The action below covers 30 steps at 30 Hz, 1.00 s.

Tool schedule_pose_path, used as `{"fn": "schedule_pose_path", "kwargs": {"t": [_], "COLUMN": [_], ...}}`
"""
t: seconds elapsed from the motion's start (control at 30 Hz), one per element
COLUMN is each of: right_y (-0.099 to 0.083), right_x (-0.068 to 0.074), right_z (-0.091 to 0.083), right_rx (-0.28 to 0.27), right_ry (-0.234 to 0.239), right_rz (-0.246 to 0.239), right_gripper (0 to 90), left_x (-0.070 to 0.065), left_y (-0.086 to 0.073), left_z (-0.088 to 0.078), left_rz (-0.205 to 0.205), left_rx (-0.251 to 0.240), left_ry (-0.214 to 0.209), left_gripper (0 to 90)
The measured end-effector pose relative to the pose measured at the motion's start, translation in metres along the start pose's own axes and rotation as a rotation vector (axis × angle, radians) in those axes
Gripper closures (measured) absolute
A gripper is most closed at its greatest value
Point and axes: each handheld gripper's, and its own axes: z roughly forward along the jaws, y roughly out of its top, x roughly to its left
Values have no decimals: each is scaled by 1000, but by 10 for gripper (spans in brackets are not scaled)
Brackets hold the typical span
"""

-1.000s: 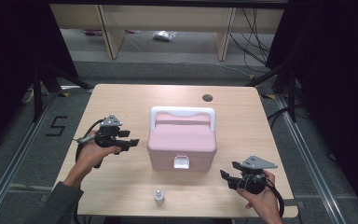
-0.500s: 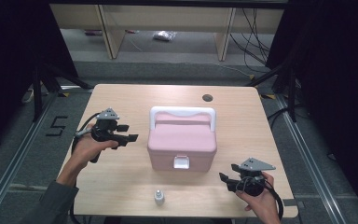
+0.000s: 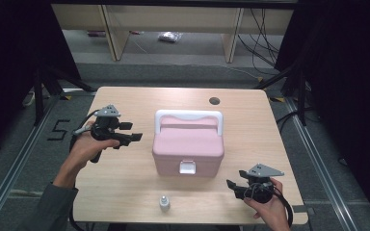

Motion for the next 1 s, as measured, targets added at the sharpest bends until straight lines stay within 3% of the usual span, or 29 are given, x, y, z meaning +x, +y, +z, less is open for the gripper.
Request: {"fn": "schedule_pose_path", "kwargs": {"t": [0.37,0.47,0.5,0.63,0.67,0.77,0.87,1.0], "right_y": [-1,-1,-1,-2,-2,-3,-4,-4], "right_x": [3,5,2,2,0,3,1,1], "right_z": [3,4,4,5,5,4,3,4], "right_rx": [17,23,24,27,27,32,21,23], "right_ry": [12,14,9,10,4,17,5,15], "right_rz": [1,36,17,24,0,44,6,15], "right_gripper": [369,368,366,365,364,364,364,363], "left_x": [-10,-11,-10,-11,-13,-12,-15,-19], "left_y": [21,23,26,30,30,35,40,48], "left_z": [6,8,10,15,16,19,21,25], "left_rz": [36,35,41,58,52,55,64,79], "left_rx": [51,58,67,97,86,93,105,112], "left_ry": [-57,-61,-59,-65,-62,-67,-58,-60], "left_gripper": [313,308,306,298,298,298,298,297]}}
